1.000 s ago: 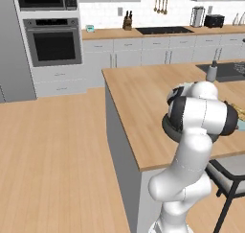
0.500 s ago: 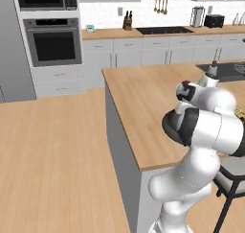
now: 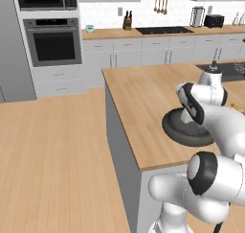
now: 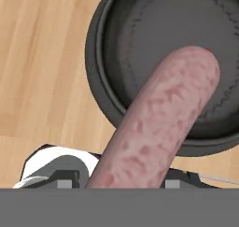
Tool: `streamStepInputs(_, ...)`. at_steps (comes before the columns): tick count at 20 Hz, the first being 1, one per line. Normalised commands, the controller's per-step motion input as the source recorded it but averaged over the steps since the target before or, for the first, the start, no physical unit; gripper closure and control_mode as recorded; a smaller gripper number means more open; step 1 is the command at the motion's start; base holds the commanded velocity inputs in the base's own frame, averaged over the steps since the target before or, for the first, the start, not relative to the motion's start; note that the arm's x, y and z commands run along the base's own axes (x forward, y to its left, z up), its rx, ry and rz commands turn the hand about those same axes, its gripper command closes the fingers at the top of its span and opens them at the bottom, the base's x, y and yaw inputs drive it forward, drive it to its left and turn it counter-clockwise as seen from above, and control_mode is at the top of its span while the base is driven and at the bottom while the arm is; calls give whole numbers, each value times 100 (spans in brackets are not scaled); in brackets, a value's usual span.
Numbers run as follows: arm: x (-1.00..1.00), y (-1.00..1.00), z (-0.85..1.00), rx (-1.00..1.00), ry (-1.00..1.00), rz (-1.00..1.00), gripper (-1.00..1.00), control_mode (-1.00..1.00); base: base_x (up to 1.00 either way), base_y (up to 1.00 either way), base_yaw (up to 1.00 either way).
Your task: Place one bun and one sausage from the bowl on each plate.
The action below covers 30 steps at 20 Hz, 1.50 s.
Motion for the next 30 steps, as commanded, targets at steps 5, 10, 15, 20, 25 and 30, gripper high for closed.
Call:
streamStepInputs(5,-96,20,11,-5,0,33,100,-100,0,0,0)
streamStepInputs(10,-6,0,4,-1,0,3,100,-100,0,0,0)
streamStepInputs(15,0,0,0,0,0,0,100,-100,0,0,0)
streamStepInputs(20,0,0,0,0,0,0,100,100,-28,-14,0)
streamStepInputs(25,0,0,0,0,0,0,100,100,-88,-65,0)
streamStepInputs(30,0,0,0,0,0,0,100,100,-53,-83,0)
